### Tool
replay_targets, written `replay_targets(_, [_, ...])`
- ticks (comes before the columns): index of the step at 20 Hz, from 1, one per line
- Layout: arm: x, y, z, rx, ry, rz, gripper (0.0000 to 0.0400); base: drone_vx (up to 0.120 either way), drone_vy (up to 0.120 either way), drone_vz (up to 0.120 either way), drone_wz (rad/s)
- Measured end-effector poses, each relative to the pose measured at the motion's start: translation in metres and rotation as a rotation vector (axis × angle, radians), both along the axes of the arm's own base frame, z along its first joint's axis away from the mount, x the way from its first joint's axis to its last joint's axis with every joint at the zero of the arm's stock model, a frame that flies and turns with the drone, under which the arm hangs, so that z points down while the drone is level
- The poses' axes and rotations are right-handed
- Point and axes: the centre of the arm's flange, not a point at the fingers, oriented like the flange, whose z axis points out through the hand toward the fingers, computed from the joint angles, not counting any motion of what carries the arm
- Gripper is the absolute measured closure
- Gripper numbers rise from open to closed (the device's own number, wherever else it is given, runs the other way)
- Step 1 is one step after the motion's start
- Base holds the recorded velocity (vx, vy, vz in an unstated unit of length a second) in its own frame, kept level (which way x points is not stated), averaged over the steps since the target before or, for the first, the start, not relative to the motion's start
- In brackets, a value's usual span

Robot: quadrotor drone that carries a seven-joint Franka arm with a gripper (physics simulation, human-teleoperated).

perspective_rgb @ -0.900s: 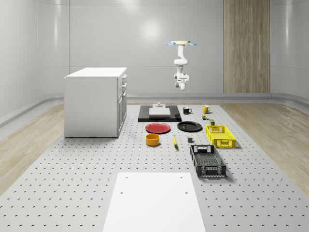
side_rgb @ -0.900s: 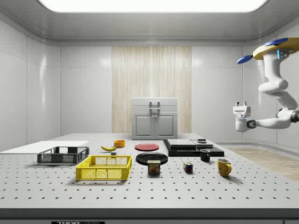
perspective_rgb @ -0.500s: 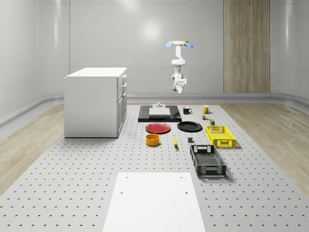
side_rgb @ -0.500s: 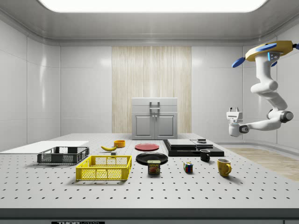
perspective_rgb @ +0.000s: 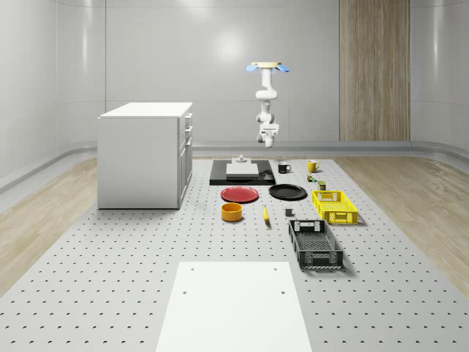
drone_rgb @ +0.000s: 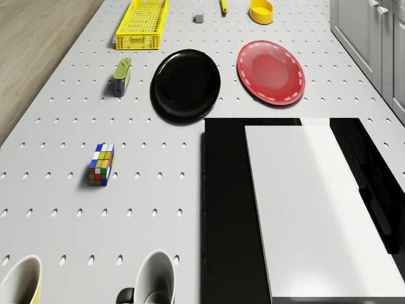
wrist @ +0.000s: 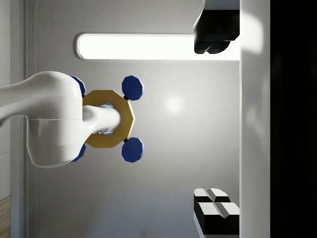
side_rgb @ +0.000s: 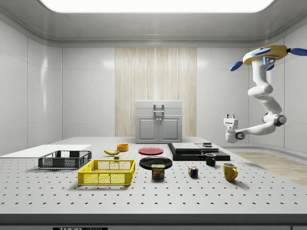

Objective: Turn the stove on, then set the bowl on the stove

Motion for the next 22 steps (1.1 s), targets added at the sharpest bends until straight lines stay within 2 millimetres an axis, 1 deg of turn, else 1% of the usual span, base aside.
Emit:
replay_targets(7, [-0.0001, 0.0000, 0.0042, 0.000, -0.005, 0.000, 0.0000, 0.120, -0.120, 0.000, 0.000])
replay_targets(22, [-0.0011, 0.0003, 0.0052, -0.003, -0.017, 0.000, 0.0000, 0.000, -0.120, 0.000, 0.000])
